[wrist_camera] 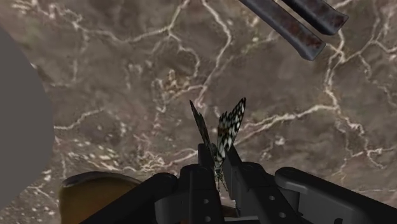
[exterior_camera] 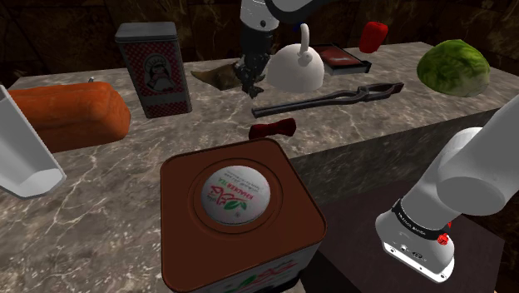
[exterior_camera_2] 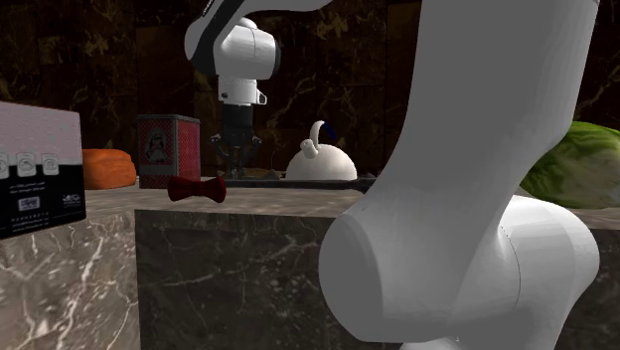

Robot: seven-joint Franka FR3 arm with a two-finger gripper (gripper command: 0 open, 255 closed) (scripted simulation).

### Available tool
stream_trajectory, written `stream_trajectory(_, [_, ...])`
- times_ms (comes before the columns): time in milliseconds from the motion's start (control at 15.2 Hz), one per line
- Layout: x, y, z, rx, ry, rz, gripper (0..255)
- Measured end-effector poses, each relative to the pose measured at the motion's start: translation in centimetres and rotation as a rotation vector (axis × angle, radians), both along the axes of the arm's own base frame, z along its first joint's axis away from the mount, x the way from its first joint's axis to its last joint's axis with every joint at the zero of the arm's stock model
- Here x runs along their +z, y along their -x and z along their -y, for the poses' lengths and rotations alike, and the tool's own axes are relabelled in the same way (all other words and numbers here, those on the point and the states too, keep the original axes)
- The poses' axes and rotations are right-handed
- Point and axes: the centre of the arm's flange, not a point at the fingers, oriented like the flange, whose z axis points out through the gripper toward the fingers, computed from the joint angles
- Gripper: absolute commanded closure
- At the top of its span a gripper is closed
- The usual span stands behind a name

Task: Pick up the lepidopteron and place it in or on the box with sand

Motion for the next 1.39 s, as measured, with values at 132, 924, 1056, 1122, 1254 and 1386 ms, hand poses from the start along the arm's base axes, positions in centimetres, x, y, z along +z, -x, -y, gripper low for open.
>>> stream_trajectory(132, [0.9, 0.0, 0.0, 0.000, 0.000, 0.000, 255])
stream_trajectory(924, [7.4, -0.1, 0.0, 0.000, 0.000, 0.000, 255])
stream_trajectory(1056, [8.5, 0.0, 0.0, 0.000, 0.000, 0.000, 255])
stream_trajectory(1122, [8.9, 0.0, 0.0, 0.000, 0.000, 0.000, 255])
stream_trajectory(1254, [9.6, 0.0, 0.7, 0.000, 0.000, 0.000, 255])
stream_trajectory(1386, [9.8, -0.3, 2.6, -0.001, 0.000, 0.000, 255])
